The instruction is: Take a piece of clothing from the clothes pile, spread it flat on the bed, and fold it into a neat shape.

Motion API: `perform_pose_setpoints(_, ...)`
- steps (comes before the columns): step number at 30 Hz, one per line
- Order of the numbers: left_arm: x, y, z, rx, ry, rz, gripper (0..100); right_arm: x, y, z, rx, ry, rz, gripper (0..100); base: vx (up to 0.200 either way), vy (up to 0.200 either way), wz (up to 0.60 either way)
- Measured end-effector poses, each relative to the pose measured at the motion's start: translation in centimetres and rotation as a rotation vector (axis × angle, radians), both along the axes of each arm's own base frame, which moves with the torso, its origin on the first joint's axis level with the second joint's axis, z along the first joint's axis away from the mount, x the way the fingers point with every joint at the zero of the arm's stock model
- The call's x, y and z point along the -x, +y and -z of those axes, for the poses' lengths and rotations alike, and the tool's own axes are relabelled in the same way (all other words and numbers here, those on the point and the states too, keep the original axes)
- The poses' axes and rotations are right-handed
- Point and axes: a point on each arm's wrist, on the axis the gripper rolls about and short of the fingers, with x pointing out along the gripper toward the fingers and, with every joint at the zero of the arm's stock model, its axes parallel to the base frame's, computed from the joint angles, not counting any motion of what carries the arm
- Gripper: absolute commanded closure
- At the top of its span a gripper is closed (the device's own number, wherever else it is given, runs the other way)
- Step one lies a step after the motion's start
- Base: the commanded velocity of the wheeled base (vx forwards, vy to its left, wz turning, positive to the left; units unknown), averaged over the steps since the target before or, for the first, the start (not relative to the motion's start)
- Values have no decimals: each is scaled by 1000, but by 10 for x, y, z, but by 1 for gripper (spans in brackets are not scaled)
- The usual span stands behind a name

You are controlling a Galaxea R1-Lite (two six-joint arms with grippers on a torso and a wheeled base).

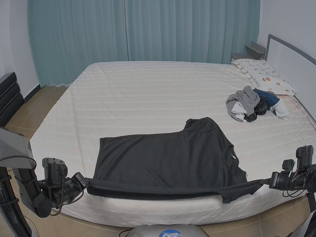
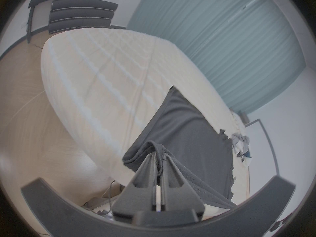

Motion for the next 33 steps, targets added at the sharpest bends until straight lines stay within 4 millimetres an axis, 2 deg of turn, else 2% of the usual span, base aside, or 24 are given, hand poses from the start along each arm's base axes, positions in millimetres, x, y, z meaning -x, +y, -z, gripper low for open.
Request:
perform_pose_setpoints(6,-7,2,-7,4,-58,-34,100,-10,5,-9,-6,-72,-21,100,0,0,0)
perform_pose_setpoints(18,-3,1,-6,-21,-50,-19,100,-6,7,-8,-3,-65,-28,100,0,0,0)
perform_pose_setpoints(26,-16,-3,-3,-1,-66,-26,100,-24,4,-13,-1,-100,-24,100,0,0,0)
perform_pose_setpoints(33,-35,-6,1,28,-90,-50,100,-46,4,-3,-1,-75,-31,100,0,0,0)
